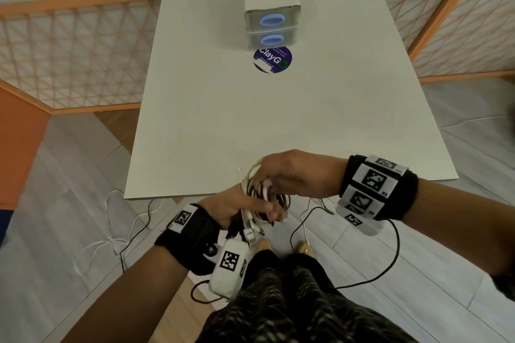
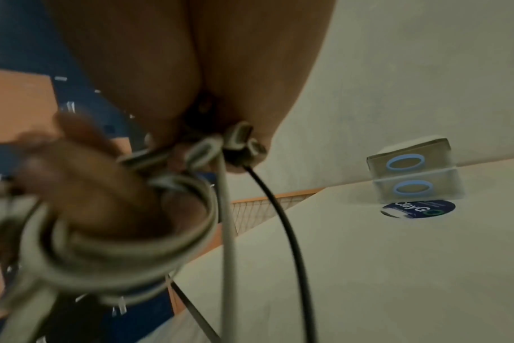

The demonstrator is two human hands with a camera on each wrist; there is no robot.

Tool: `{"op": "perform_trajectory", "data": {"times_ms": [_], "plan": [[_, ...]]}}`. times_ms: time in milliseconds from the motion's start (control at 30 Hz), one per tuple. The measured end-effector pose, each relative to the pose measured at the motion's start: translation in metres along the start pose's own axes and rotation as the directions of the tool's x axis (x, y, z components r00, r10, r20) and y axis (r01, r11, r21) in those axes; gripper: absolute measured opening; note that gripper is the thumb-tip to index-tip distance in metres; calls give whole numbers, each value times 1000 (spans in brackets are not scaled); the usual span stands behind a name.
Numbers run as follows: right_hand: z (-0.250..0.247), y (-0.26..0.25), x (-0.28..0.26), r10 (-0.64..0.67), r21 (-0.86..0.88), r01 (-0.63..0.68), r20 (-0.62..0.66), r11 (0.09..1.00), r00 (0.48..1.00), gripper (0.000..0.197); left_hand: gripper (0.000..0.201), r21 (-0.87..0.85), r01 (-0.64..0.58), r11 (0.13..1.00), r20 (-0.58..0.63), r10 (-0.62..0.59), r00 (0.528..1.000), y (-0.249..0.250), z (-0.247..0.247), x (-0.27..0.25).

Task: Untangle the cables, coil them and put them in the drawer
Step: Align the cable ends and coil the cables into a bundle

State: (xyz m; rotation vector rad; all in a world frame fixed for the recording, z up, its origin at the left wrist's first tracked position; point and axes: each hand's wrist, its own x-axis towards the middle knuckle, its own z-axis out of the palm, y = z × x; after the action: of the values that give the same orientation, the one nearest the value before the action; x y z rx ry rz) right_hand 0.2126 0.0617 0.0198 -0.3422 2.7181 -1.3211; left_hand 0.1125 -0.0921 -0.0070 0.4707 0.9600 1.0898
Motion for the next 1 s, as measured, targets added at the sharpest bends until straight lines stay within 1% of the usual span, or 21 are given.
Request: {"op": "perform_trajectory", "data": {"times_ms": [100, 133, 233, 333, 367, 400, 467, 500, 533, 567, 633, 700, 767, 800, 833, 867, 900, 933, 1000], "plan": [[8, 0, 3, -25, -94, 7, -193, 996, 981, 28, 38, -133, -17, 991, -87, 5, 996, 11, 4, 2], [10, 2, 3, -40, -115, 11, -251, 993, 967, 27, 39, -157, -23, 987, -114, 5, 994, 15, 6, 3], [15, 8, 3, -45, -101, 9, -354, 995, 934, 27, 15, -136, -27, 990, -182, 2, 983, 29, 9, 2], [20, 14, 7, -26, -38, 11, -426, 999, 905, 28, 19, -123, -13, 992, -247, -18, 969, 38, 12, 2], [22, 16, 9, 2, 0, -3, -456, 1000, 890, 28, 19, -148, -20, 989, -250, -18, 968, 39, 14, 1], [25, 17, 10, 66, 70, -35, -503, 997, 862, 27, 19, -177, -25, 984, -240, -18, 971, 38, 14, -1], [26, 19, 10, 233, 271, -83, -585, 959, 777, 28, 14, -254, -47, 966, -207, -7, 978, 32, 14, -4], [26, 22, 9, 288, 320, -108, -596, 941, 750, 32, 12, -310, -77, 948, -190, 17, 982, 29, 15, -6], [25, 24, 8, 324, 317, -158, -583, 935, 746, 35, 12, -373, -118, 920, -192, 49, 980, 25, 15, -6], [25, 27, 6, 357, 308, -215, -545, 927, 759, 38, 13, -437, -175, 882, -218, 85, 972, 23, 18, -7], [31, 31, 4, 444, 337, -314, -442, 888, 780, 37, 12, -537, -308, 785, -306, 159, 939, 22, 25, -6], [45, 34, 1, 498, 352, -385, -328, 853, 803, 34, 21, -578, -453, 679, -416, 232, 879, 28, 27, -3], [64, 36, -6, 507, 280, -443, -227, 851, 831, 27, 31, -550, -565, 615, -528, 268, 806, 37, 17, -2], [71, 36, -10, 507, 261, -455, -186, 852, 842, 24, 38, -530, -591, 608, -566, 266, 780, 40, 8, -3], [75, 38, -14, 510, 247, -467, -149, 849, 847, 24, 43, -517, -603, 607, -589, 258, 766, 43, -1, -6], [76, 36, -19, 515, 228, -482, -120, 846, 848, 25, 45, -503, -613, 609, -617, 244, 749, 44, -12, -9], [75, 35, -23, 527, 202, -501, -100, 841, 844, 27, 41, -496, -622, 606, -638, 232, 734, 46, -21, -12], [74, 33, -27, 527, 167, -509, -87, 844, 845, 30, 34, -485, -624, 613, -647, 228, 728, 47, -30, -16], [69, 28, -35, 477, 82, -471, -99, 879, 873, 37, 14, -446, -616, 649, -666, 219, 713, 48, -42, -21]]}}
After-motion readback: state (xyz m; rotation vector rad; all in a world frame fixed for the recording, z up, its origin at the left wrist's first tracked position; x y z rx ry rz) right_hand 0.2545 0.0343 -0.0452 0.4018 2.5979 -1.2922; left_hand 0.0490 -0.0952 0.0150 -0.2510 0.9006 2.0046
